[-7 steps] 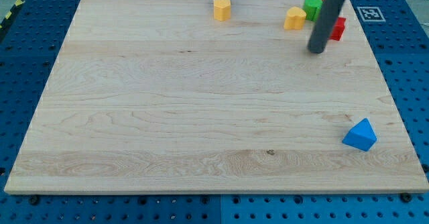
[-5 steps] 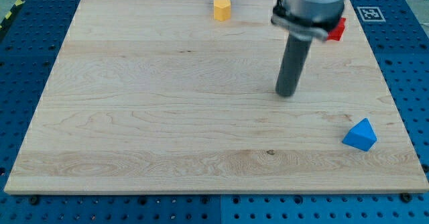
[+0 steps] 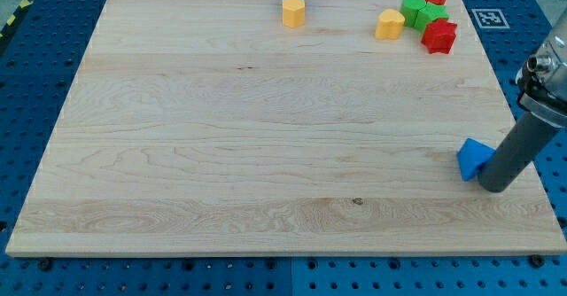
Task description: Push blue triangle between yellow heart and red star
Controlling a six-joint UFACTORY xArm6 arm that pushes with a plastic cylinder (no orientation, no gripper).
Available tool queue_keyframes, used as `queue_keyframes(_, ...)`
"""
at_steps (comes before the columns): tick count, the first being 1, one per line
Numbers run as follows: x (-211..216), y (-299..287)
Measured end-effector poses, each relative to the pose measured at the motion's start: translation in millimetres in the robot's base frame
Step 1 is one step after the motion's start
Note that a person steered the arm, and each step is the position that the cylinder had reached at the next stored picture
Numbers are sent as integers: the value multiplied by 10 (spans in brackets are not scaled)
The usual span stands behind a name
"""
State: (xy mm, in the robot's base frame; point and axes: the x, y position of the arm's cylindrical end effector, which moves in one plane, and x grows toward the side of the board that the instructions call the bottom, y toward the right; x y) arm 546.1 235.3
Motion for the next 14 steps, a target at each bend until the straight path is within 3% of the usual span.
queue_keyframes(4,-280,-345)
queue_keyframes(11,-1949,-347)
queue_keyframes(14,-2191,-722)
